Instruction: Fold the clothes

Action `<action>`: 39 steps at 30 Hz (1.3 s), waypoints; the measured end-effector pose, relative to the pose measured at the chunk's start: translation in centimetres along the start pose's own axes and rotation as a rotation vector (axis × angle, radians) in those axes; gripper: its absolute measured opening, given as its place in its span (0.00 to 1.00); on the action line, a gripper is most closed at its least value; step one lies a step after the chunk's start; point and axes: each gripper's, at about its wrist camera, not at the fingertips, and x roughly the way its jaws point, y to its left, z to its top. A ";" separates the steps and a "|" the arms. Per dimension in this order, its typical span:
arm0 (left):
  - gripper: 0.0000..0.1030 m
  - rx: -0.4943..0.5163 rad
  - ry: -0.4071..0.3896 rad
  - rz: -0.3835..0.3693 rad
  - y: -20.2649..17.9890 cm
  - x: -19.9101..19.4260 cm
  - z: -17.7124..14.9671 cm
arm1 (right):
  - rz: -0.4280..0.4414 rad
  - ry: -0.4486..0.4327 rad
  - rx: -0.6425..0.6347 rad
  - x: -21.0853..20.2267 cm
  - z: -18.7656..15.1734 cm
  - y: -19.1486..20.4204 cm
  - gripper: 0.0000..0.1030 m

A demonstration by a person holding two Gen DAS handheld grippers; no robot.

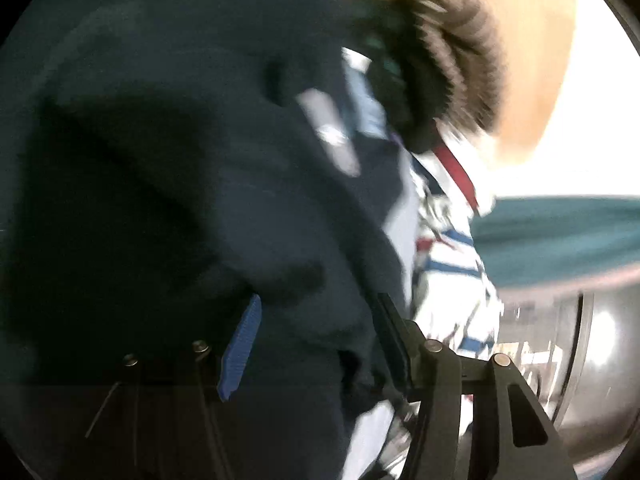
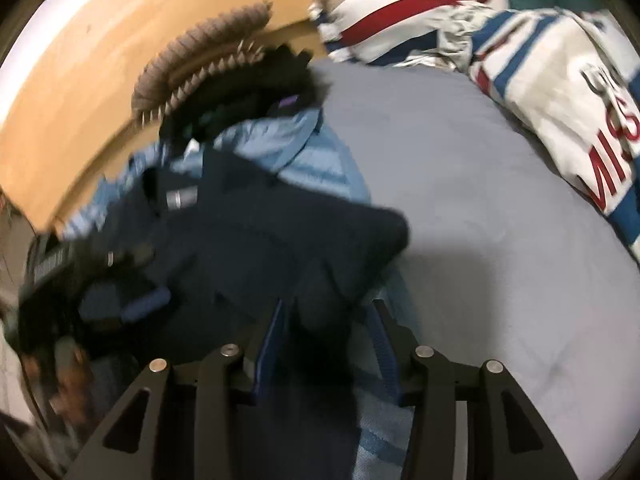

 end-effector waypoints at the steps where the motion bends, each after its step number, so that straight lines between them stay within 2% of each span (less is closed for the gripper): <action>1: 0.53 -0.042 -0.020 -0.010 0.6 -0.2 0.3 | -0.035 0.013 -0.027 0.6 0.0 0.3 0.38; 3: 0.53 -0.133 -0.092 -0.037 1.8 -1.7 0.7 | -0.084 0.017 -0.067 1.3 0.1 0.2 0.33; 4: 0.53 -0.149 -0.127 -0.035 2.0 -2.5 0.7 | -0.133 0.014 -0.080 1.6 0.3 0.0 0.19; 7: 0.53 -0.100 -0.186 0.048 1.6 -4.5 1.1 | -0.315 0.007 -0.071 2.9 1.2 -1.7 0.13; 8: 0.53 -0.075 -0.180 0.091 1.3 -4.7 1.3 | -0.328 0.015 -0.030 3.3 1.5 -2.6 0.13; 10: 0.53 -0.049 -0.169 0.164 0.9 -4.7 1.7 | -0.266 0.026 0.097 3.4 1.8 -4.5 0.12; 12: 0.53 -0.055 -0.194 0.178 0.6 -4.8 2.1 | -0.187 -0.032 0.153 1.6 1.3 -4.2 0.13; 15: 0.53 -0.088 -0.219 0.205 0.6 -4.3 3.0 | -0.139 -0.104 0.037 -0.9 0.3 -0.5 0.24; 17: 0.51 -0.120 -0.214 0.234 0.7 -2.8 3.5 | -0.155 -0.119 -0.082 -1.2 -0.2 2.8 0.50; 18: 0.47 -0.137 -0.218 0.246 1.1 -2.6 3.6 | -0.166 -0.113 -0.141 -0.9 -0.4 4.3 0.54; 20: 0.22 -0.130 -0.224 0.295 1.1 -2.4 3.8 | -0.201 -0.053 -0.252 1.2 -0.7 6.7 0.53; 21: 0.19 -0.122 -0.214 0.292 1.0 -2.6 3.9 | -0.226 -0.017 -0.291 2.8 -0.8 7.4 0.53; 22: 0.10 -0.114 -0.202 0.281 0.9 -2.8 3.9 | -0.264 0.015 -0.319 4.3 -0.9 7.6 0.53; 24: 0.07 -0.098 -0.177 0.258 0.8 -3.2 4.0 | -0.322 0.039 -0.338 6.3 -0.9 7.6 0.43; 25: 0.07 -0.090 -0.165 0.247 0.8 -3.4 4.0 | -0.324 0.024 -0.310 6.4 -0.7 7.4 0.31; 26: 0.07 -0.068 -0.165 0.221 0.2 -4.1 4.0 | -0.306 0.005 -0.268 5.8 -0.5 7.1 0.16; 28: 0.07 -0.017 -0.171 0.162 -1.3 -5.7 3.8 | -0.279 -0.070 -0.186 3.2 -0.1 6.6 0.04; 29: 0.07 0.024 -0.177 0.112 -2.4 -6.8 3.5 | -0.268 -0.107 -0.161 1.8 0.1 6.5 0.04; 30: 0.07 0.056 -0.197 0.092 -3.3 -8.0 3.2 | -0.250 -0.128 -0.159 0.6 0.2 6.7 0.04; 33: 0.07 0.131 -0.264 0.069 -5.3 -11.0 2.4 | -0.179 -0.160 -0.163 -1.9 0.2 7.6 0.04; 35: 0.07 0.152 -0.303 0.106 -5.0 -12.8 1.6 | -0.118 -0.138 -0.163 -2.1 -0.5 8.4 0.04; 37: 0.07 0.156 -0.325 0.171 -4.0 -13.7 1.3 | -0.054 -0.069 -0.164 -0.7 -1.6 9.2 0.05; 39: 0.07 0.152 -0.311 0.319 -1.9 -13.1 1.8 | -0.013 0.068 -0.146 1.9 -2.8 9.4 0.16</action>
